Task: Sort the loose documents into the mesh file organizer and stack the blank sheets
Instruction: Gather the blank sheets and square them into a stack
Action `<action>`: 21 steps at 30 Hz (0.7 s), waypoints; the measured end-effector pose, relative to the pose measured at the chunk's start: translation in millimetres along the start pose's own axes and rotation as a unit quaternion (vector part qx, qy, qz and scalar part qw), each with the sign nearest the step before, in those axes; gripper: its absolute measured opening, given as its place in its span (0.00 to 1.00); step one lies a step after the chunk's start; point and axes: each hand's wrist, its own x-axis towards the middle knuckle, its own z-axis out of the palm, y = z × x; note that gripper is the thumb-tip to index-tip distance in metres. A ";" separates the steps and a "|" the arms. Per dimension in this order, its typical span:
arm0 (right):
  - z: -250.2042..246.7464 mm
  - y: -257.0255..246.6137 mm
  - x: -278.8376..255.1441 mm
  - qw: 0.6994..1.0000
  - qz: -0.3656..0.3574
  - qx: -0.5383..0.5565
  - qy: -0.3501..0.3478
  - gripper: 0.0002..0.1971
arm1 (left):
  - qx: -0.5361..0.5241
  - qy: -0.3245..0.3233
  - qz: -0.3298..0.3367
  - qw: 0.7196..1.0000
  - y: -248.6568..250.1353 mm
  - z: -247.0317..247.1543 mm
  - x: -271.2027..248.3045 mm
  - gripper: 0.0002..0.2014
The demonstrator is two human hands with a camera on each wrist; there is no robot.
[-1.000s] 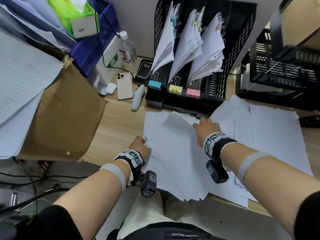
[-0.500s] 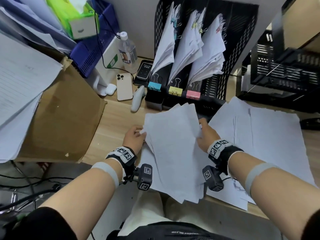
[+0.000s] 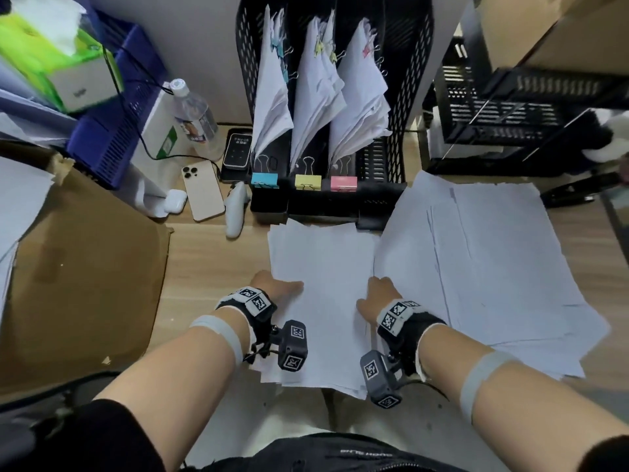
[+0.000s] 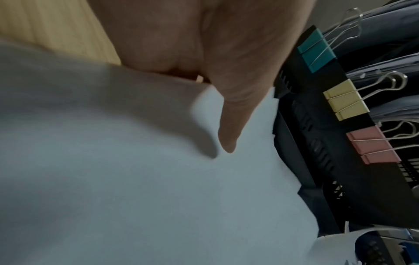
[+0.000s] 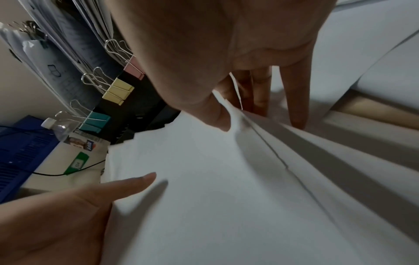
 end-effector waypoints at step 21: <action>-69.4 -58.3 -30.6 0.822 -0.198 0.488 0.219 0.32 | -0.275 -0.137 0.246 0.919 53.3 -122.1 -46.0 0.25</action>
